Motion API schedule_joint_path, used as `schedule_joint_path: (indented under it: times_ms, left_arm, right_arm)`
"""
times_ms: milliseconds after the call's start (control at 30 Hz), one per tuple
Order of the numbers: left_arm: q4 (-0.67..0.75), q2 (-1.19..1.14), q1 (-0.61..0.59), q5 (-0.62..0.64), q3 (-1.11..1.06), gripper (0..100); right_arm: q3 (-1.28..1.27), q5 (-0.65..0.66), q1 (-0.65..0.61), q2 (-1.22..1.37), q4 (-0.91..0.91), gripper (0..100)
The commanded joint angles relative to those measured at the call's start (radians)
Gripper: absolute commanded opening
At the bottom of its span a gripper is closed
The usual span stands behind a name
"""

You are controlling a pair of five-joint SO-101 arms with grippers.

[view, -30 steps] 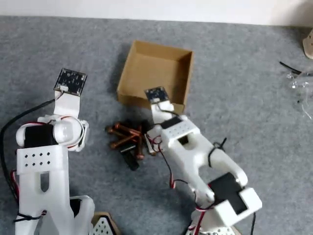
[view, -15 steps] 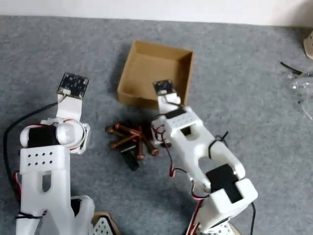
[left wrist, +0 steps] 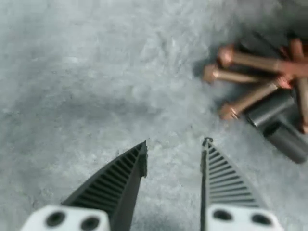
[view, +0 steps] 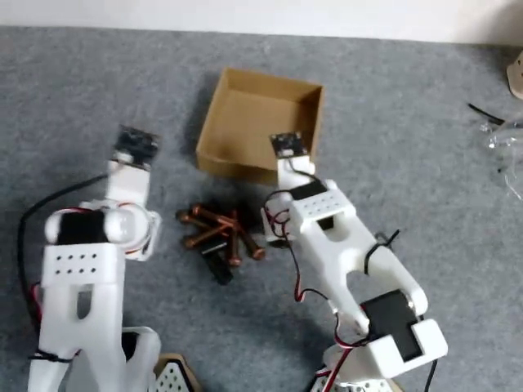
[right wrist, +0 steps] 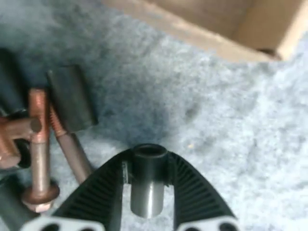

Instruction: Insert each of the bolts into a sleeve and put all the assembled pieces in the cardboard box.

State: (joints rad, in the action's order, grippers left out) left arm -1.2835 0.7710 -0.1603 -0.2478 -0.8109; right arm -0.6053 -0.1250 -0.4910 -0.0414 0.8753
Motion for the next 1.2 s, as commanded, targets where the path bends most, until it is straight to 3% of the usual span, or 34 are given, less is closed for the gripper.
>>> schedule_joint_path:
  times_ms: [0,133,233,367,533,667,833,1167]
  left_arm:
    - [0.049,0.002,0.093,0.032,0.022,18]
    - [0.057,-0.007,0.228,0.324,0.050,18]
    - [0.114,-0.008,0.285,0.443,0.045,18]
    - [0.150,-0.002,0.321,0.589,0.045,18]
    - [0.146,-0.007,0.338,0.876,0.007,18]
    - [0.261,-0.007,0.338,1.022,-0.102,18]
    - [0.428,-0.007,0.346,1.065,-0.217,18]
    - [0.517,-0.010,0.400,1.175,-0.274,18]
  right_arm:
    - [0.018,-0.006,0.035,-0.062,-0.035,0.4]
    - [0.018,-0.008,0.056,-0.062,-0.044,0.4]
    - [0.018,-0.008,0.051,-0.062,-0.044,0.4]
    - [0.018,-0.008,0.054,-0.061,-0.045,0.4]
    - [0.012,-0.006,0.056,-0.061,-0.101,0.4]
    - [0.008,-0.006,0.051,-0.059,-0.111,0.4]
    - [0.008,-0.006,0.051,-0.059,-0.111,0.4]
    - [0.018,-0.005,0.050,0.050,-0.110,0.4]
